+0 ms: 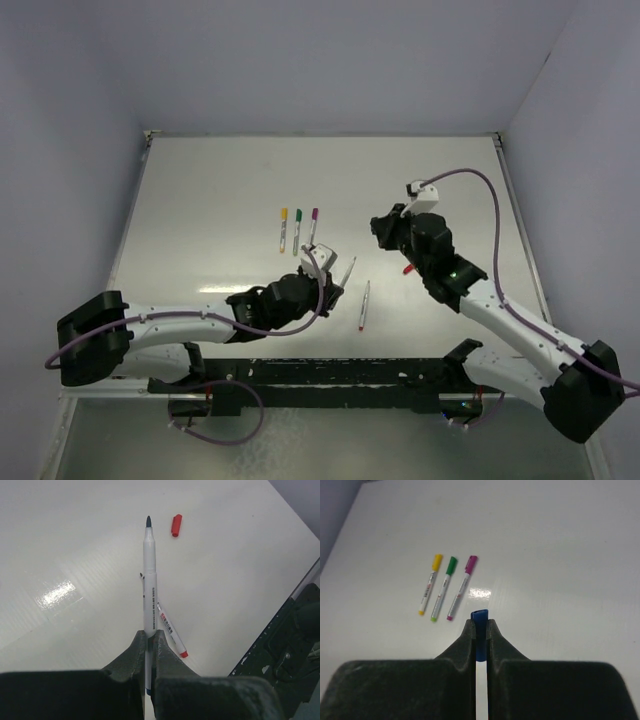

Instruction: Insert the pens into the pen caps

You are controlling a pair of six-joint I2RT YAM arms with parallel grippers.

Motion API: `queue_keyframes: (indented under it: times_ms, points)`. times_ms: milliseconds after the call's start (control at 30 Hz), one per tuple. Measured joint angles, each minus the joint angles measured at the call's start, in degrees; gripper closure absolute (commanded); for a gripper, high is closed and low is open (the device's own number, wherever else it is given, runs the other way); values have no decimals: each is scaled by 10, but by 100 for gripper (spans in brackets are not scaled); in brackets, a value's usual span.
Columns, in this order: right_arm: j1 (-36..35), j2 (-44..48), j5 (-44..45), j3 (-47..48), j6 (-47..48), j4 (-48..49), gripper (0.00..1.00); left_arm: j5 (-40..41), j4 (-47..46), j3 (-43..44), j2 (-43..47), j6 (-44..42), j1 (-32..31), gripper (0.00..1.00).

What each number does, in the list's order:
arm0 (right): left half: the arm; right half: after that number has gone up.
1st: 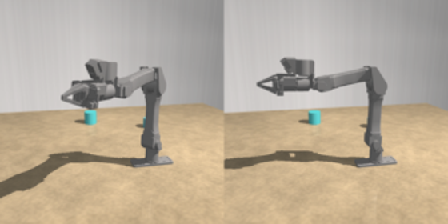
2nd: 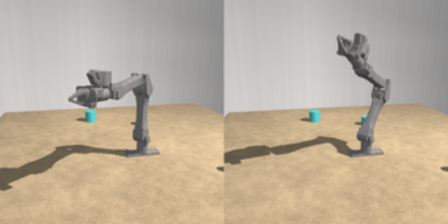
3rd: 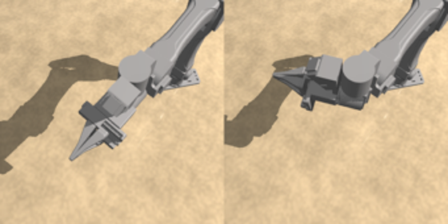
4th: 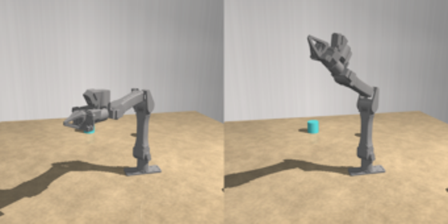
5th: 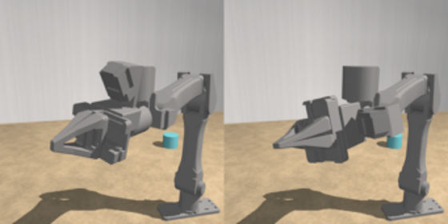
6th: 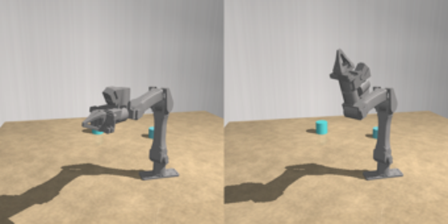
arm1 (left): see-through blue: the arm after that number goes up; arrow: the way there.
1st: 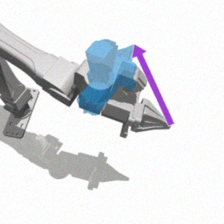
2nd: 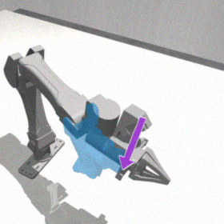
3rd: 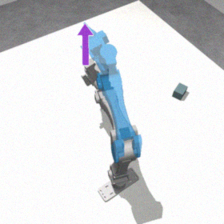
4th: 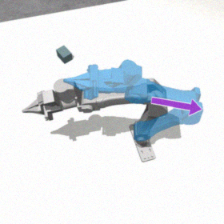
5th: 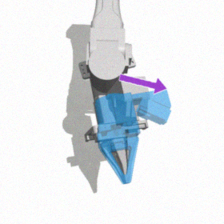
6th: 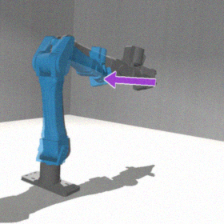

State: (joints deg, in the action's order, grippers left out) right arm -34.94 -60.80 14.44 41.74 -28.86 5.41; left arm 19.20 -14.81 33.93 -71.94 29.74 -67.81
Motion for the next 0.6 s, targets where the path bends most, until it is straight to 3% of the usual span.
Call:
queue_keyframes:
  times_ms: [267,600]
  points:
    - [0,129,-25,-109,-23,149,100,-22,-134,-26,5,-3,13,100]
    - [0,182,-38,-197,-48,312,100,-57,-215,-18,-26,13,26,100]
